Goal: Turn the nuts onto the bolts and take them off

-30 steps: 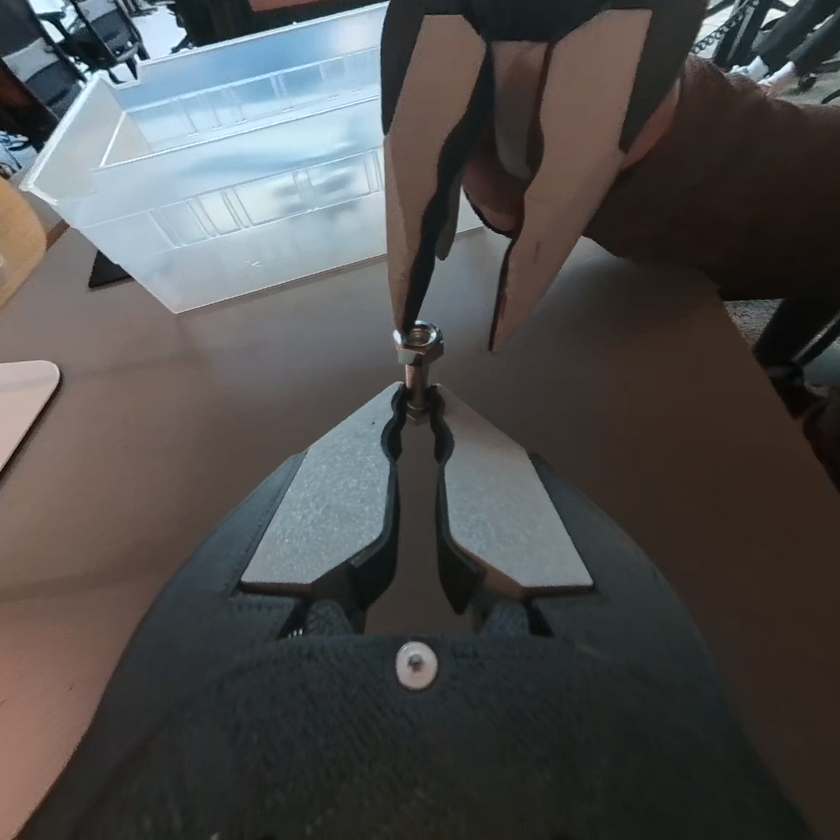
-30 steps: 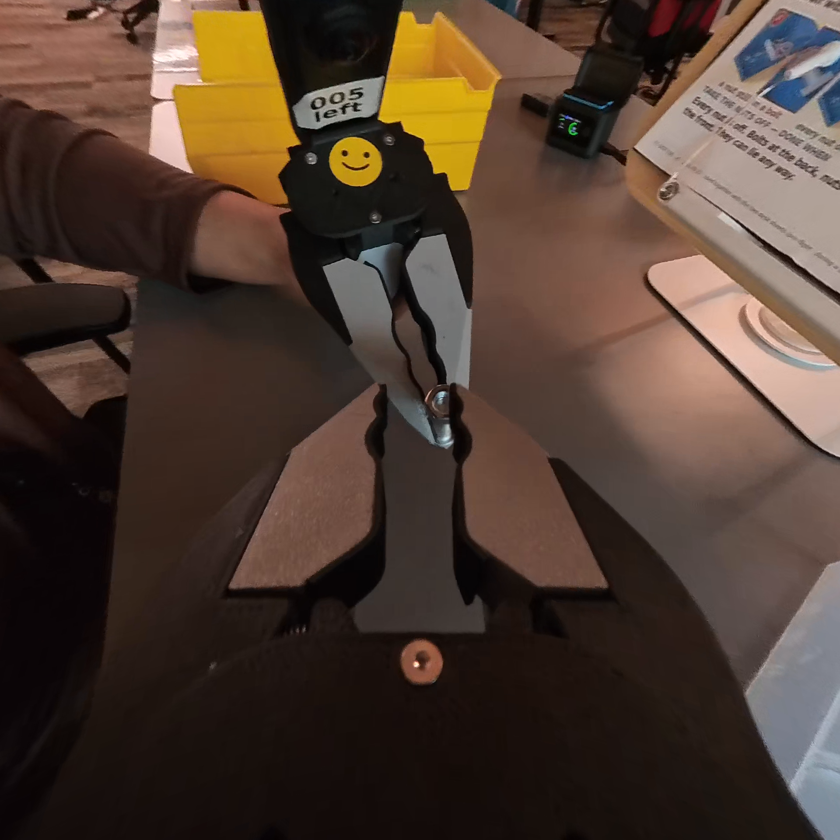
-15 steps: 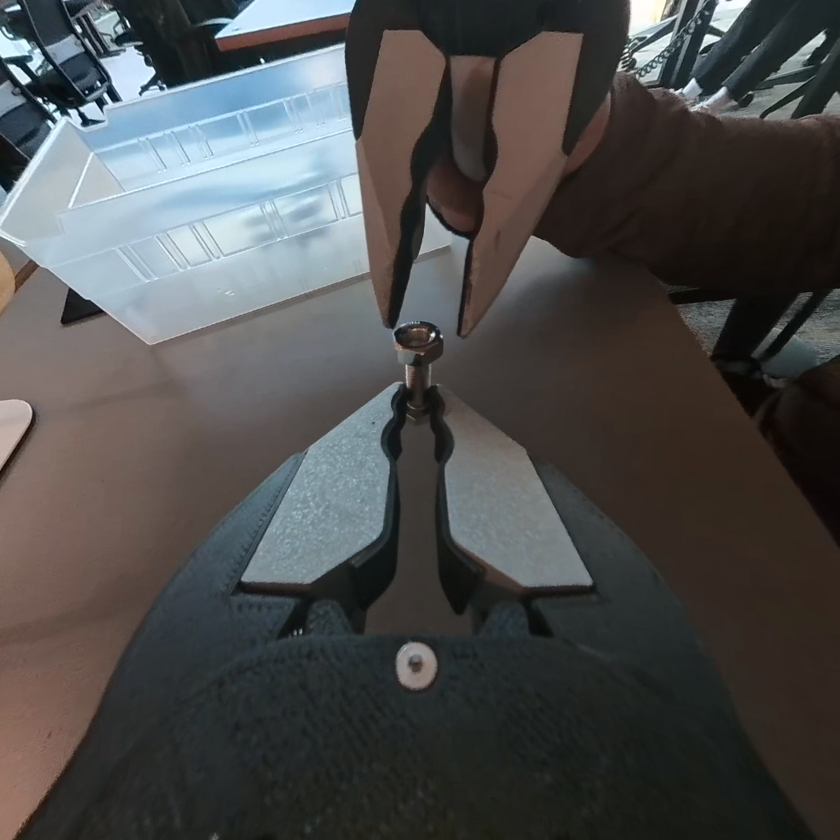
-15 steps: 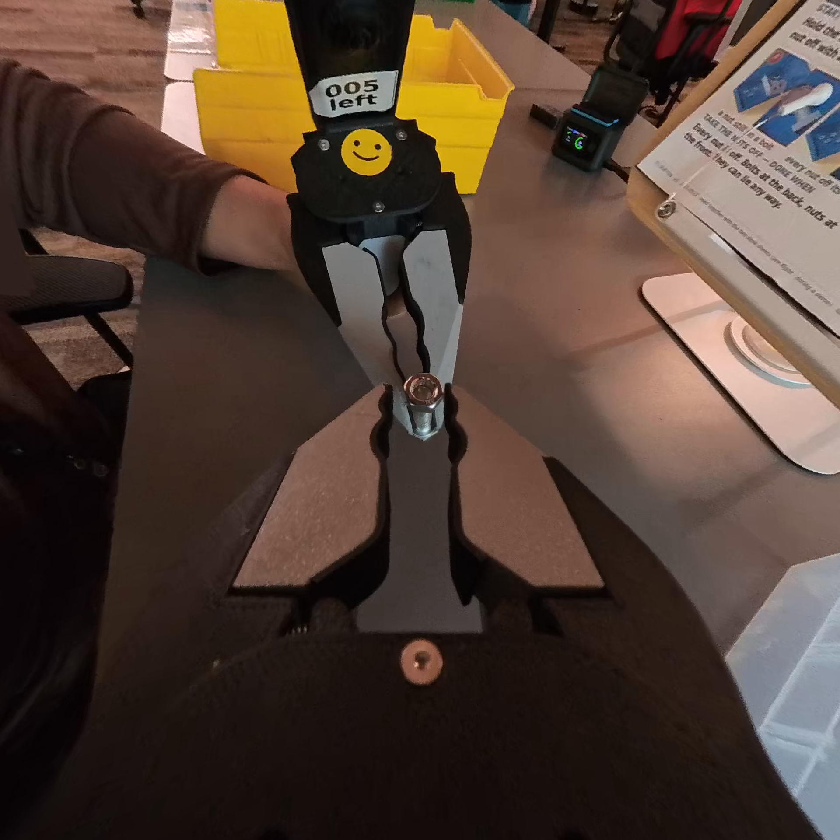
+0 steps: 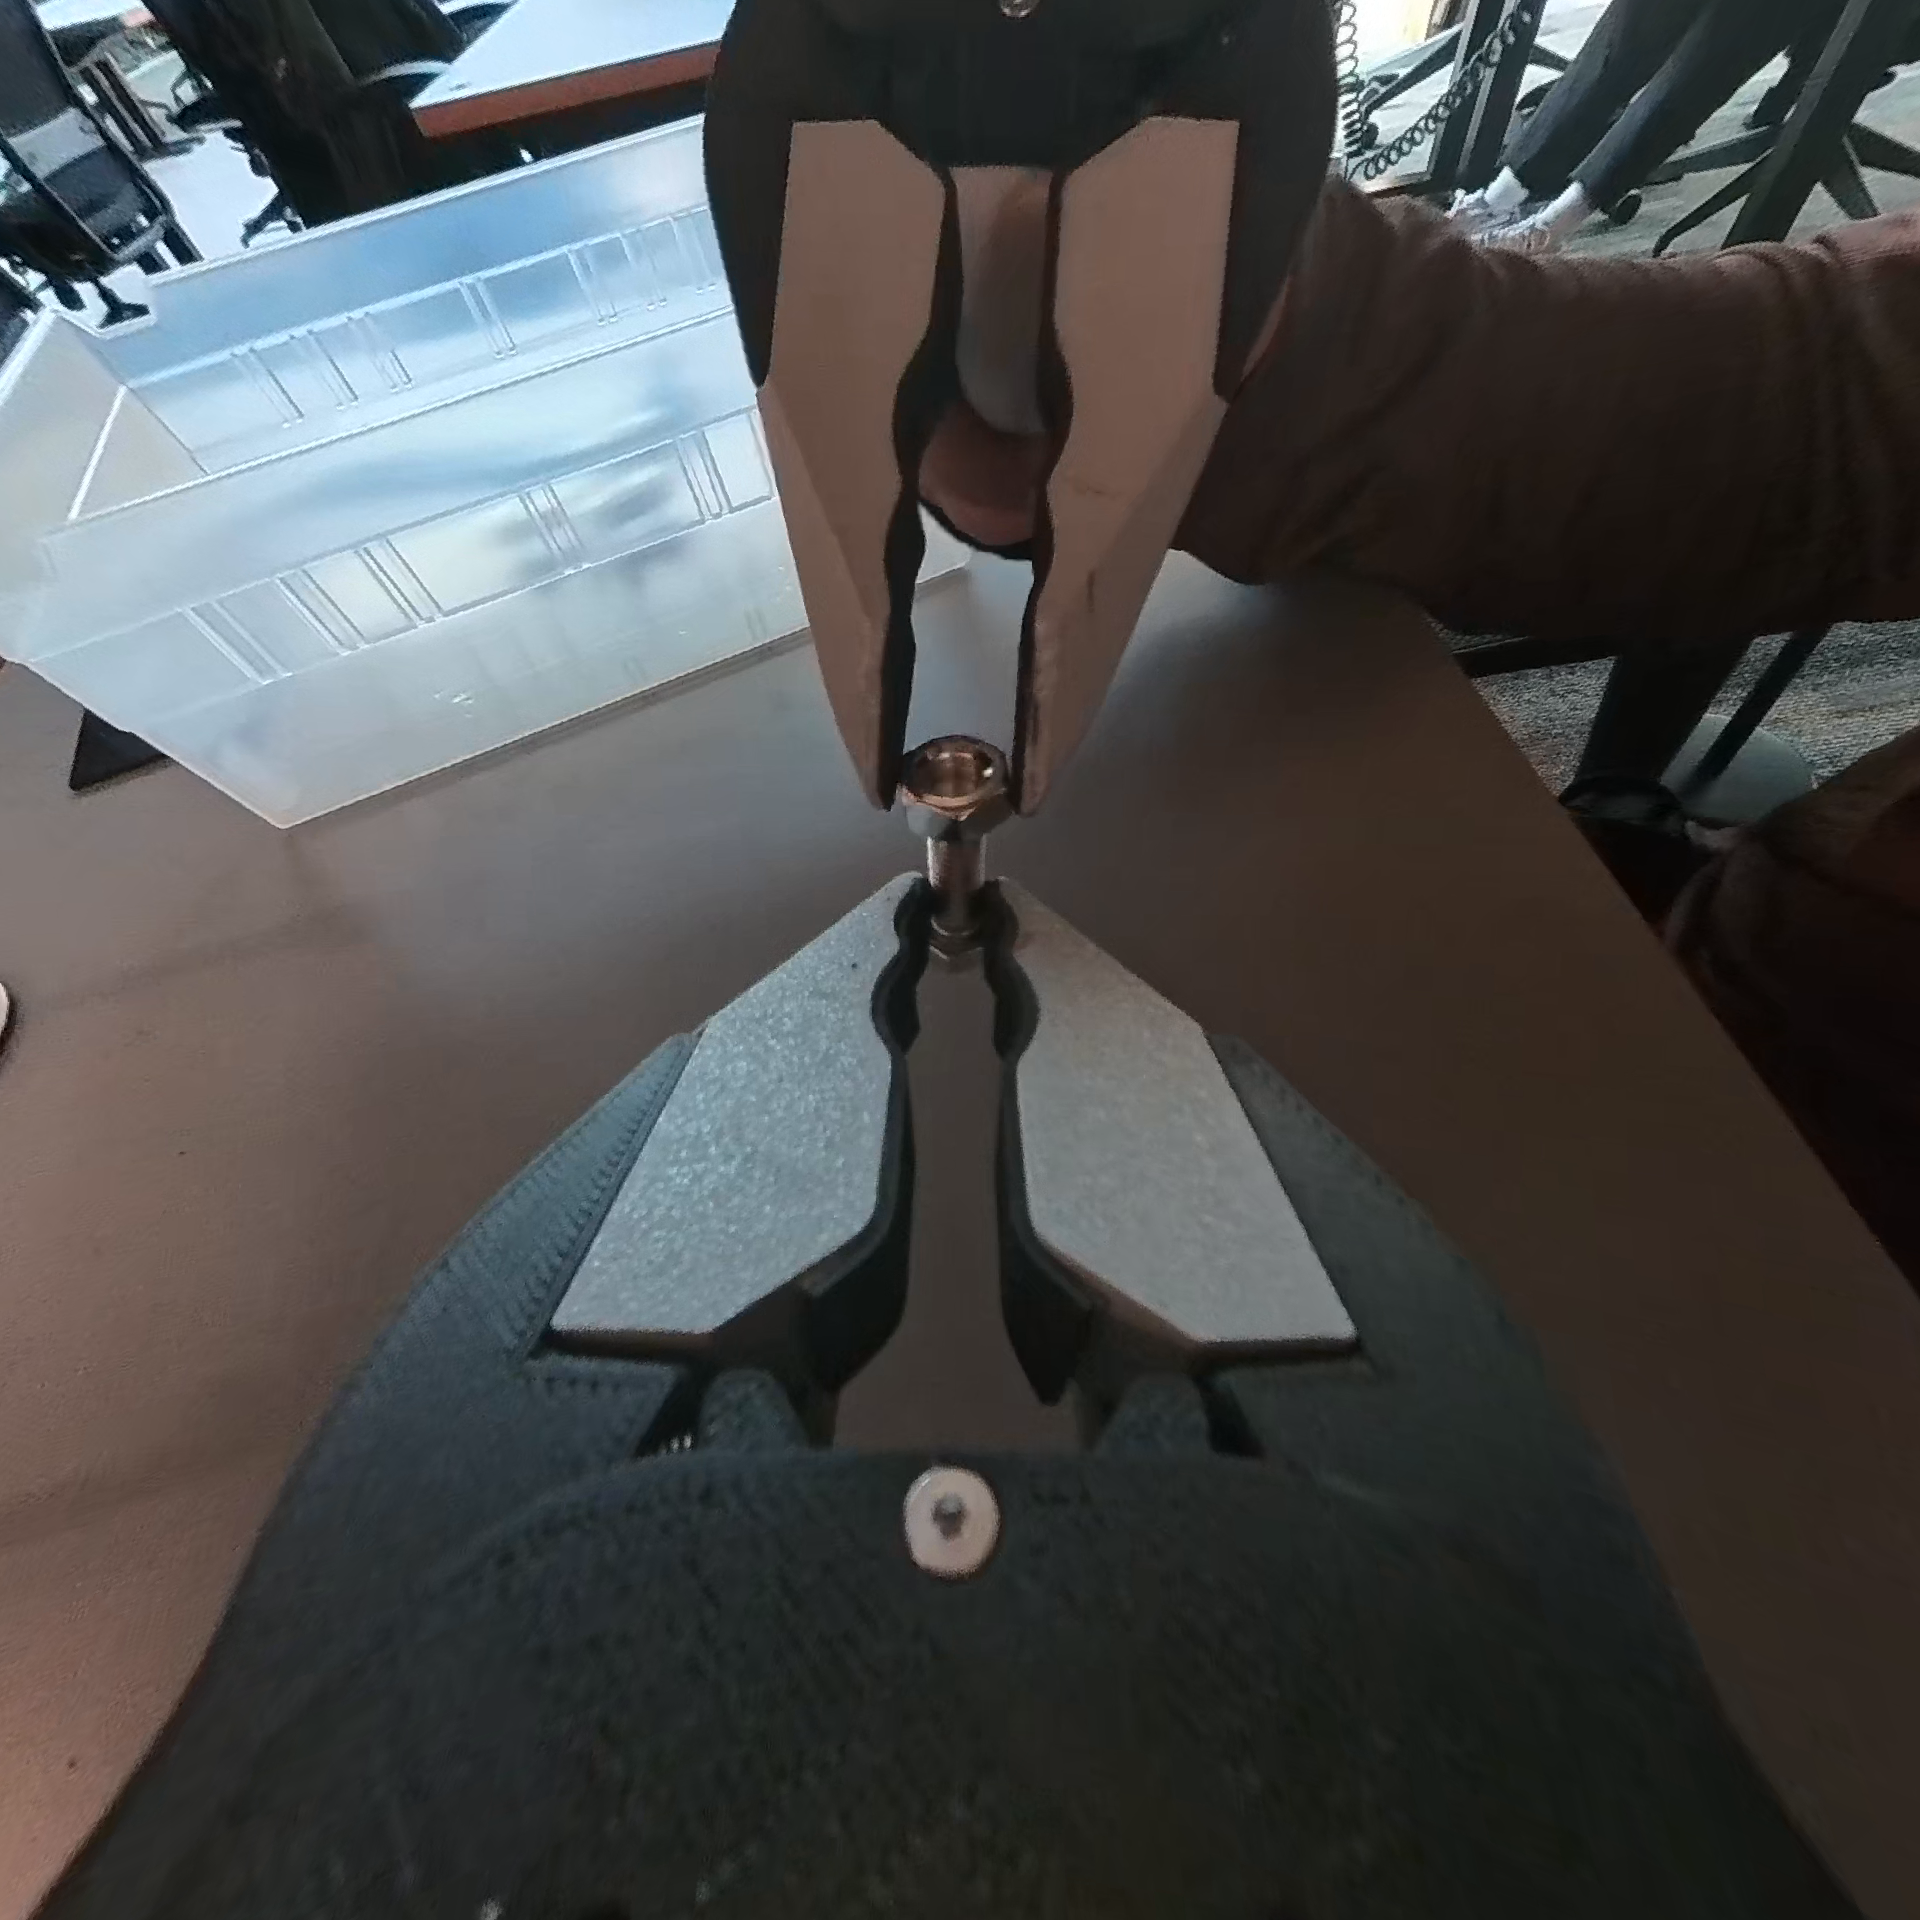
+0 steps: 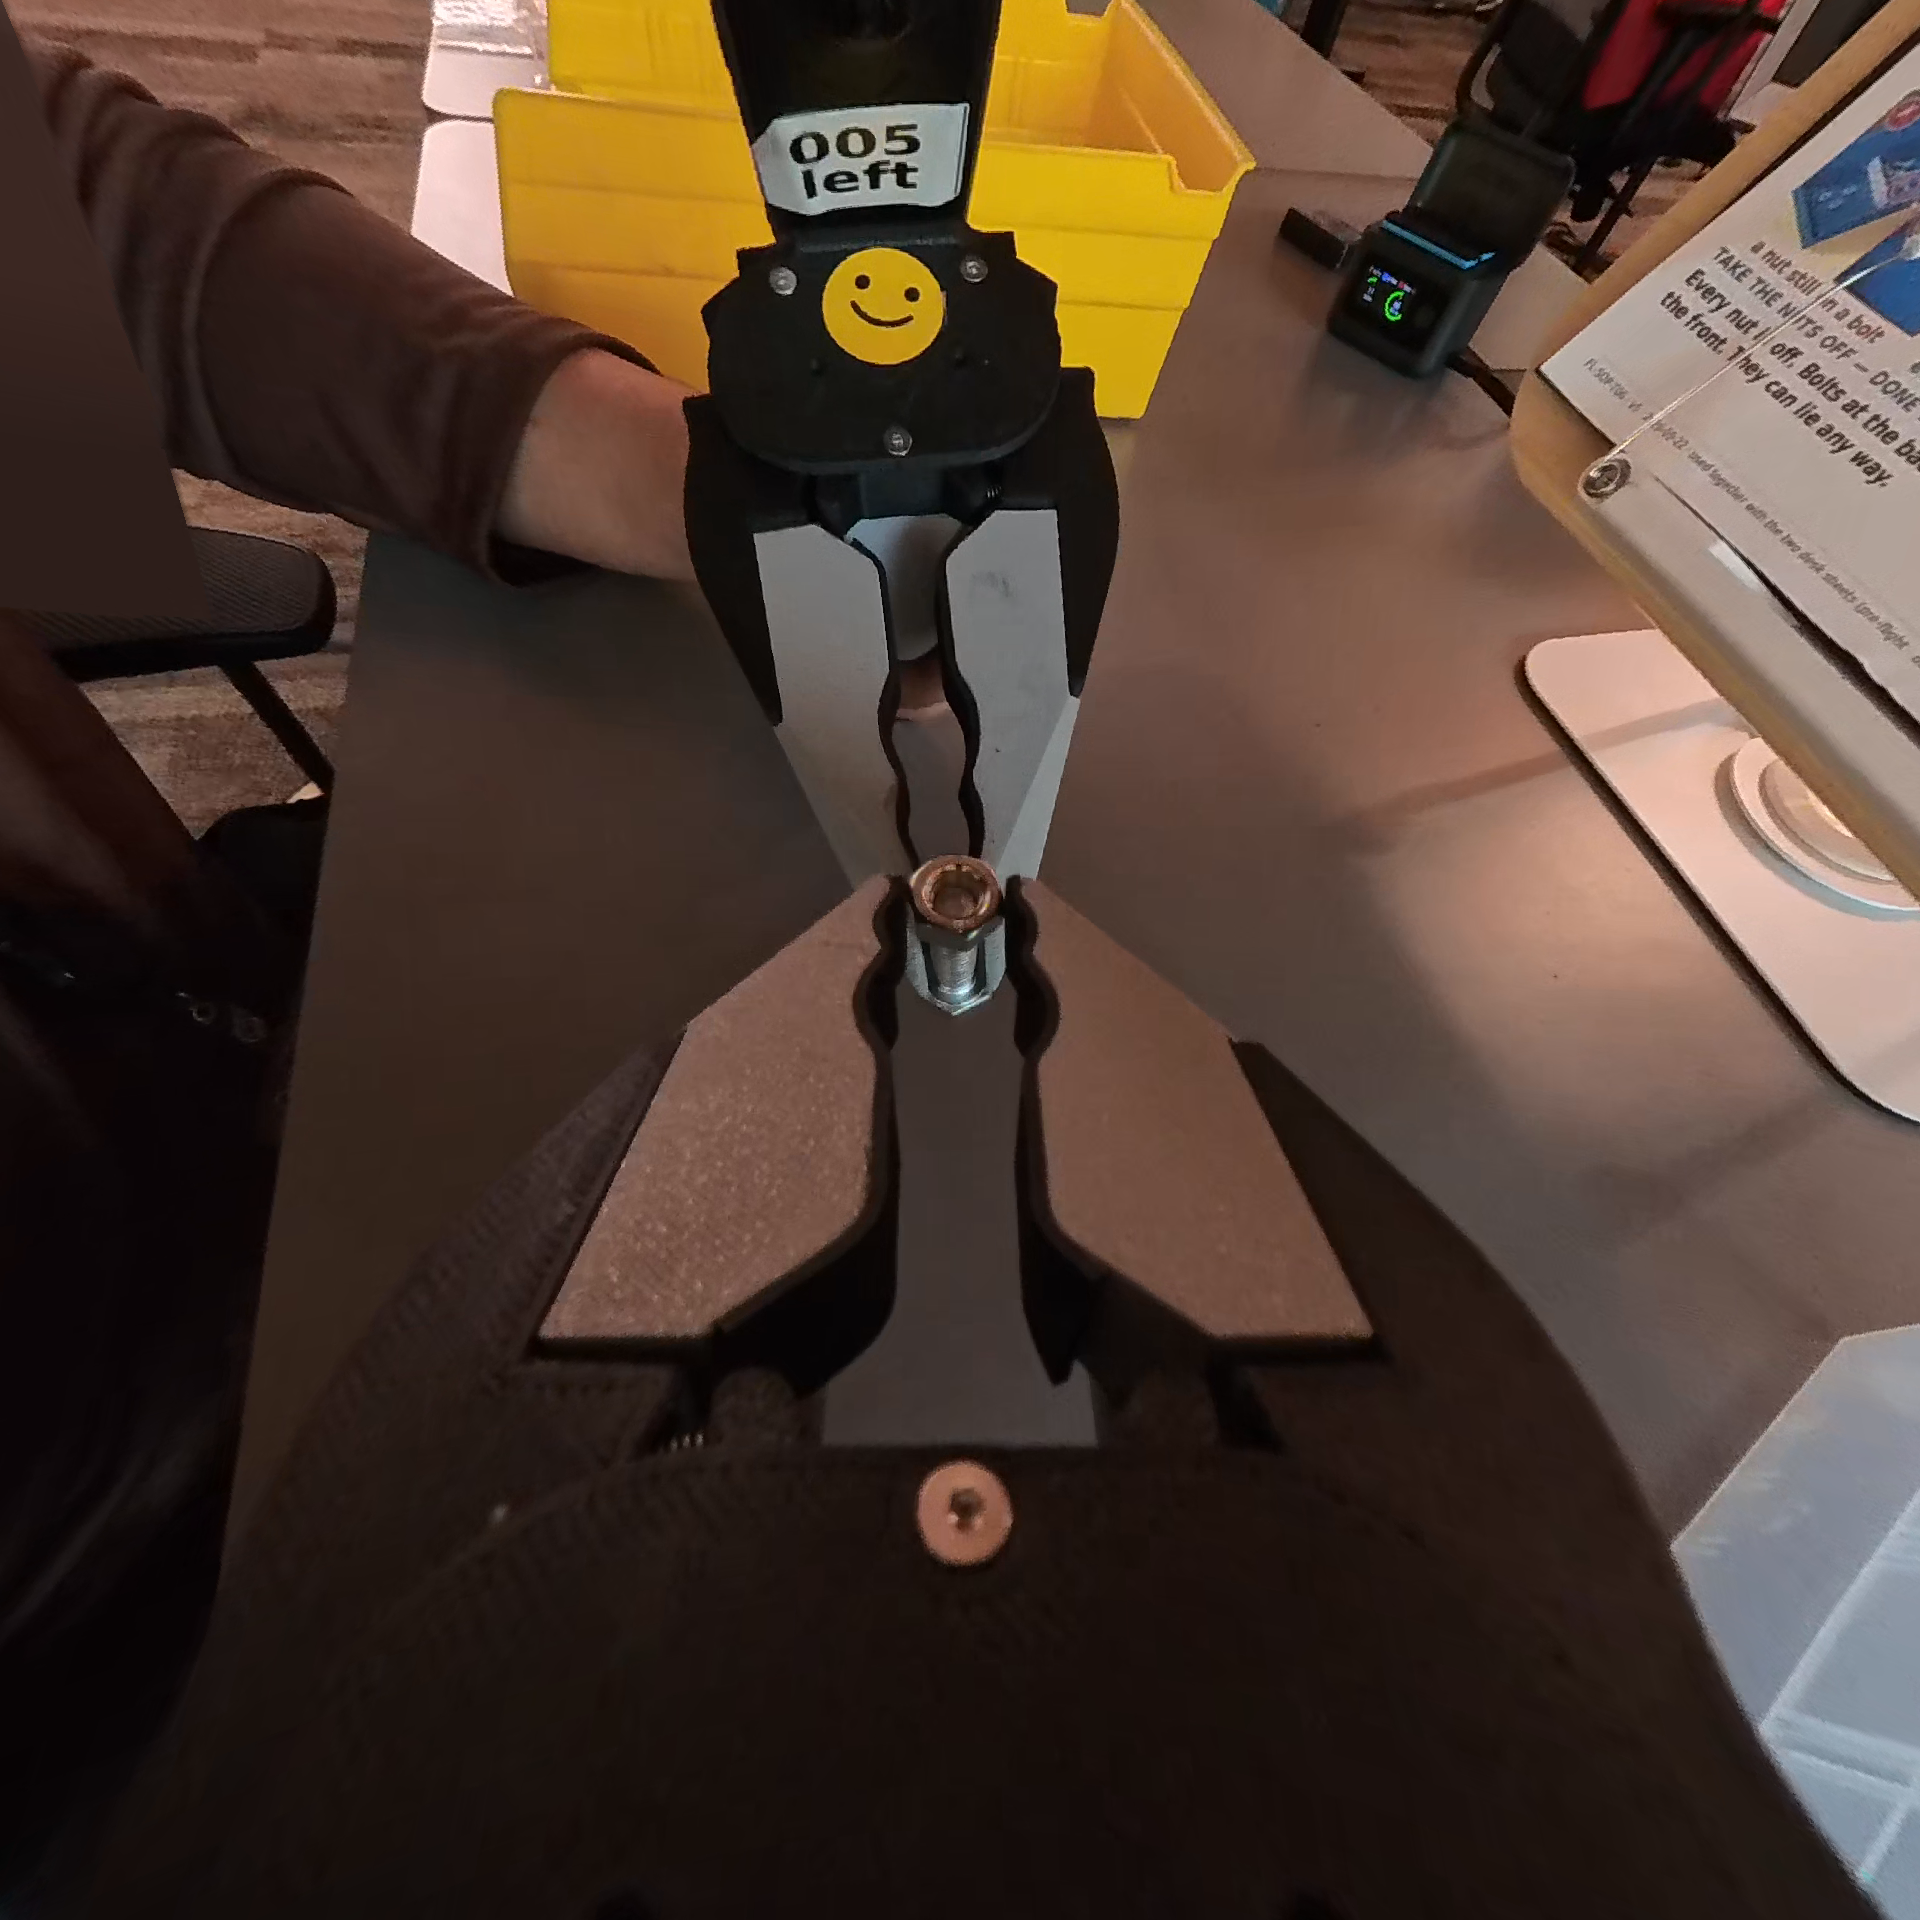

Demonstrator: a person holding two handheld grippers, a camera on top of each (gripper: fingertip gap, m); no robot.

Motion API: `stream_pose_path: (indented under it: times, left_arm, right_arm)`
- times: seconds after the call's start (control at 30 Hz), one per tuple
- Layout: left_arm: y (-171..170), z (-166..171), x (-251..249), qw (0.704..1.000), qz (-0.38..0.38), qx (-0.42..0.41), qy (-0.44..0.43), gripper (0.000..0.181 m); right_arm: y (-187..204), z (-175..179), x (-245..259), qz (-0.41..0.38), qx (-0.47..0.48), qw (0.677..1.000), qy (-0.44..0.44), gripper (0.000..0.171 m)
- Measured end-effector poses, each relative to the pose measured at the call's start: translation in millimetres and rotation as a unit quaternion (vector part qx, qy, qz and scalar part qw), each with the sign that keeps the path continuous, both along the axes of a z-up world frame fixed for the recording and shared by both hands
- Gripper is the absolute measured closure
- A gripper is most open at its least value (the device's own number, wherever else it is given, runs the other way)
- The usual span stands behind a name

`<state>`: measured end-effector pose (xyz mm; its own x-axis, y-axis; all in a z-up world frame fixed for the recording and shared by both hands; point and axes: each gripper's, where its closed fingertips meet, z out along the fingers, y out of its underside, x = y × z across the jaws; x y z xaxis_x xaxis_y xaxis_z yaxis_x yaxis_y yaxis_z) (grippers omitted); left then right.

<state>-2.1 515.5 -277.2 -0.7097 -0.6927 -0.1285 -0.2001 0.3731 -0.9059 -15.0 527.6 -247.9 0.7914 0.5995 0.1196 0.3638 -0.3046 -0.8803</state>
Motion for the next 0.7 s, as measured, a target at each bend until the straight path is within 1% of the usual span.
stream_pose_path:
  times: [0.23, 0.5, 0.7]
  left_arm:
    - [9, 2, 10, 0.998, 0.054, 0.02, -0.006, 0.173]
    - [21, -6, 20, 0.992, 0.121, 0.027, 0.022, 0.173]
    - [27, -8, 24, 0.988, 0.149, 0.022, 0.033, 0.173]
  right_arm:
    - [7, 2, 10, -0.041, 0.0, 0.999, 0.002, 0.157]
    - [18, -6, 21, -0.093, -0.016, 0.996, 0.005, 0.157]
    - [25, -8, 26, -0.122, -0.024, 0.992, 0.025, 0.157]
